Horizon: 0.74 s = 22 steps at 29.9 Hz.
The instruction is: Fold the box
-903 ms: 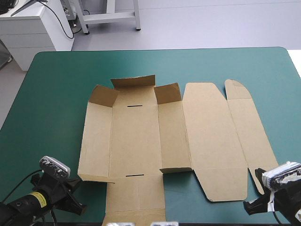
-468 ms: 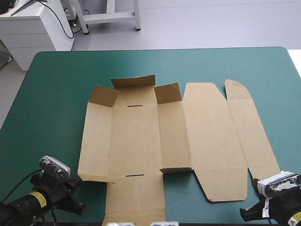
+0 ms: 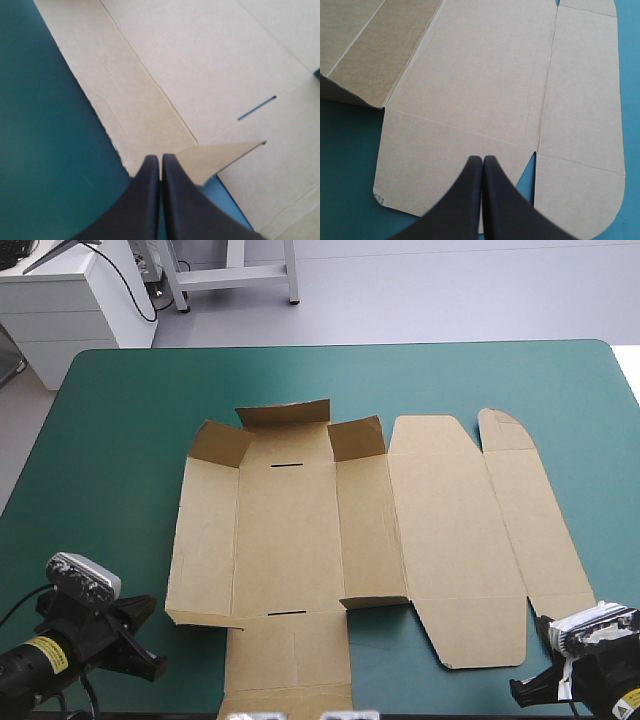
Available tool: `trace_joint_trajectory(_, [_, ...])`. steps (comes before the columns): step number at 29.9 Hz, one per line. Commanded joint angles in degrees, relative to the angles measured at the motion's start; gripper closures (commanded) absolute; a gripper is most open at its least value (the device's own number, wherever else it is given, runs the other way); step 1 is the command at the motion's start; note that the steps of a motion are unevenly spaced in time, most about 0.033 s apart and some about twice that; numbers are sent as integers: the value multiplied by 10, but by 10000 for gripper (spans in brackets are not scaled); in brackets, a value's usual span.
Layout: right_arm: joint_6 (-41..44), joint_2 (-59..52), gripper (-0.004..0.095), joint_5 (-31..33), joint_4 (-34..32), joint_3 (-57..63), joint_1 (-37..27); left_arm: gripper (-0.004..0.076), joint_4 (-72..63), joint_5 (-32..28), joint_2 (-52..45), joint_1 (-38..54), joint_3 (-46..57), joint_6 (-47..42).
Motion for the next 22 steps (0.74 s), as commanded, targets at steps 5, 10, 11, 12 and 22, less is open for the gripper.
trace_joint_trajectory(5, [-5,7,924,-43,4,-15,-6,722,8,-36,99,-3,-104,-16])
trace_joint_trajectory(10, [-5,7,924,-43,4,-15,-6,719,8,-60,187,-3,-130,-10])
trace_joint_trajectory(11, [-5,7,924,-43,4,-15,-6,715,9,-68,200,-3,-130,-7])
trace_joint_trajectory(12, [-5,7,924,-43,4,-15,-6,707,6,-76,216,-3,-130,-7])
trace_joint_trajectory(22, [-5,7,923,-43,4,-15,-6,707,-61,-107,298,14,-130,53])
